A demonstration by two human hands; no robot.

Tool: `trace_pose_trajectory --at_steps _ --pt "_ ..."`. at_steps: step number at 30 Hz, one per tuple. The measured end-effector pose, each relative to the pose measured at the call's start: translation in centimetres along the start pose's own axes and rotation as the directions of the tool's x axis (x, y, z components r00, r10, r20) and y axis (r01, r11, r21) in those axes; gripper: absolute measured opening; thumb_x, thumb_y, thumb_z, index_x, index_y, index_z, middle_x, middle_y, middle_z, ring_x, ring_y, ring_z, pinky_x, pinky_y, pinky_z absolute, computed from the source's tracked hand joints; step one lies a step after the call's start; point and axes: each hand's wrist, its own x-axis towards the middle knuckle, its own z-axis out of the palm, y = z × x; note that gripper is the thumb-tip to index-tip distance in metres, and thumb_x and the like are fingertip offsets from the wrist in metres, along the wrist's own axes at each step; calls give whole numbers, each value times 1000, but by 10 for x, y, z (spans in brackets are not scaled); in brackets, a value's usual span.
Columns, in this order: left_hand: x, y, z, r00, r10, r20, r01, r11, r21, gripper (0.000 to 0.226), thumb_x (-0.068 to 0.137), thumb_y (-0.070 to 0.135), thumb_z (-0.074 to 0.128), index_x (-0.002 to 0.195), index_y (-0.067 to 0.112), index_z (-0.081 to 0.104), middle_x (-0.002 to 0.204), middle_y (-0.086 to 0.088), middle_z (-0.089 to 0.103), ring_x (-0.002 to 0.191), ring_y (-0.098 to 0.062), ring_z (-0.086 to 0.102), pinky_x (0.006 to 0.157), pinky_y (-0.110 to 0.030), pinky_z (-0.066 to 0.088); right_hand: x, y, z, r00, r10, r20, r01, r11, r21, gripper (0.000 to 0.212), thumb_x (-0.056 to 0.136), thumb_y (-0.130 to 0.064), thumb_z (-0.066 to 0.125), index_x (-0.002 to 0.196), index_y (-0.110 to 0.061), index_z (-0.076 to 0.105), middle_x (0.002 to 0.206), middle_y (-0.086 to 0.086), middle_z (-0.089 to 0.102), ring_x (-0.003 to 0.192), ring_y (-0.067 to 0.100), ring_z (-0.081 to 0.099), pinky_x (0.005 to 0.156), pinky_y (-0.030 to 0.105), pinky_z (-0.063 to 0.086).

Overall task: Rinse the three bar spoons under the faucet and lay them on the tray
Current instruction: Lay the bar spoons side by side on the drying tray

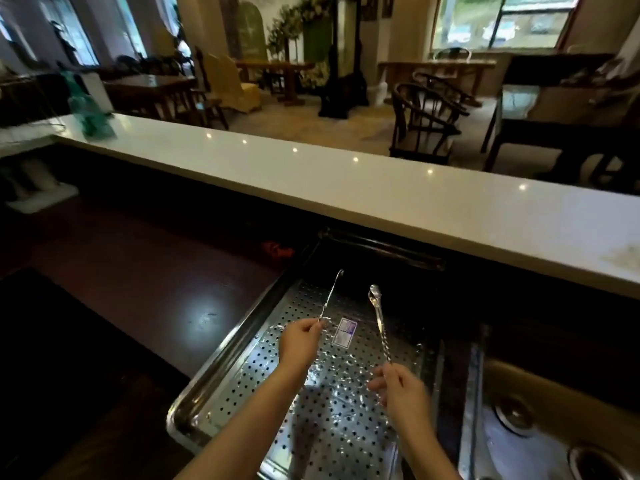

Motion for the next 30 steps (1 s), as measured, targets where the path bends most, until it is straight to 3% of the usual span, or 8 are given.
trace_pose_trajectory --at_steps 3,7,11,14,17,22,27,30 --pt "38 -27 -13 999 -41 -7 42 994 98 19 91 15 52 81 18 67 62 3 57 52 -10 44 50 -23 37 -2 9 20 997 25 -78 -30 997 -65 27 97 -18 44 94 -13 70 79 13 68 68 32 62 53 25 39" --pt "73 -56 -13 995 -99 -14 100 974 203 26 91 11 50 68 20 59 59 5 53 45 -8 41 42 -17 35 -1 18 31 987 47 -154 -71 986 -153 26 97 -18 45 107 -14 68 51 0 50 41 12 32 44 21 27" --pt "88 -71 -10 993 -117 -28 120 955 270 16 91 9 50 88 22 61 71 11 56 49 -7 46 41 -18 34 1 22 33 972 62 -226 -102 981 -168 26 97 -15 44 111 -12 67 57 8 56 47 13 36 44 20 29" --pt "92 -76 -8 994 -97 -46 106 948 300 17 91 7 47 91 23 55 74 8 57 55 -10 51 44 -21 35 5 26 35 961 71 -268 -130 969 -208 26 96 -14 46 101 -1 68 49 0 40 41 10 29 31 11 26" --pt "93 -76 -6 994 -51 -96 82 930 358 19 90 5 45 84 21 52 74 1 61 61 -16 56 47 -24 35 10 28 39 956 77 -282 -149 958 -243 25 96 -13 48 92 3 67 53 2 44 41 9 31 26 8 27" --pt "91 -76 -1 990 41 -132 16 915 404 19 89 0 42 87 13 55 86 0 51 74 -15 50 65 -29 40 19 29 46 951 77 -300 -160 952 -261 23 93 -13 53 88 2 69 58 6 51 47 12 38 44 20 33" --pt "87 -83 5 984 152 -99 -68 817 573 31 82 -10 41 103 7 56 99 -7 55 86 -18 45 73 -29 41 26 31 52 950 57 -306 -139 957 -255 23 92 -13 55 83 2 69 55 4 53 44 9 40 43 19 33" --pt "80 -78 8 976 201 -87 -118 817 565 21 89 4 47 108 8 56 104 -6 55 92 -16 46 81 -29 44 28 34 56 952 71 -298 -144 963 -228 29 93 -12 55 72 4 66 51 2 47 44 11 36 44 20 34"
